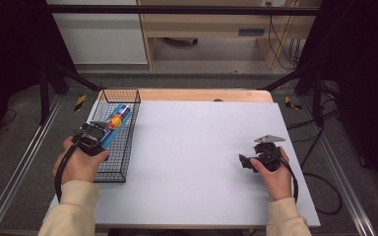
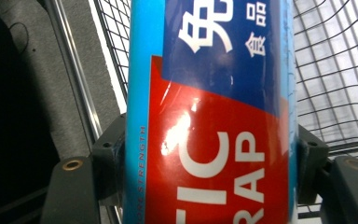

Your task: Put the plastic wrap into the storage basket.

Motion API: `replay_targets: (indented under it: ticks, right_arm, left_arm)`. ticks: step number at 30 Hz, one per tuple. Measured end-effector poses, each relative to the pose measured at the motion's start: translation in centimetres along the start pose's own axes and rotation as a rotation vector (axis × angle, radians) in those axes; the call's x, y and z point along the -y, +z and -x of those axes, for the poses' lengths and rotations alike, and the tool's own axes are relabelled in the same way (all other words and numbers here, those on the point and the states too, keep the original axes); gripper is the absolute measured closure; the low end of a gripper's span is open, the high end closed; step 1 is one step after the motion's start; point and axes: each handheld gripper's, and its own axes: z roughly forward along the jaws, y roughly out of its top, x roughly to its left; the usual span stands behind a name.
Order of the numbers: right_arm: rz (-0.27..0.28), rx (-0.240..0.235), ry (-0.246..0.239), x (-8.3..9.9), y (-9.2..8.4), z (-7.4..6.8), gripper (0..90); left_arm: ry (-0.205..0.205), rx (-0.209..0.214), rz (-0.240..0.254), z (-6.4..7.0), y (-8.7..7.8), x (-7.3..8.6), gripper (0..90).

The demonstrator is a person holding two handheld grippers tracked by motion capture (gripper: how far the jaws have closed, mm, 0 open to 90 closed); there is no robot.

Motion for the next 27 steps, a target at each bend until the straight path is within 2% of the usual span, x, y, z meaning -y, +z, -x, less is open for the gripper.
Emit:
replay_targets:
  ticks: [6,14,25,27]
  right_arm:
    - [-0.001,-0.001,-0.001,0.01,0.01,0.03,6.8]
    - [0.000,-0.003,-0.002,0.01,-0.02,0.04,6.8]
    - [0.000,-0.003,-0.001,0.02,-0.02,0.06,6.8]
    - [0.001,-0.003,0.000,0.02,-0.03,0.06,6.8]
  left_arm:
    - [0.009,0.011,-0.031,0.11,0.42,-0.22,31.7]
    - [0.010,0.020,-0.046,0.31,0.57,-0.31,31.7]
    - [0.014,0.015,-0.055,0.57,0.57,-0.48,31.6]
    - [0.033,-0.005,-0.071,0.76,0.63,-0.56,31.7]
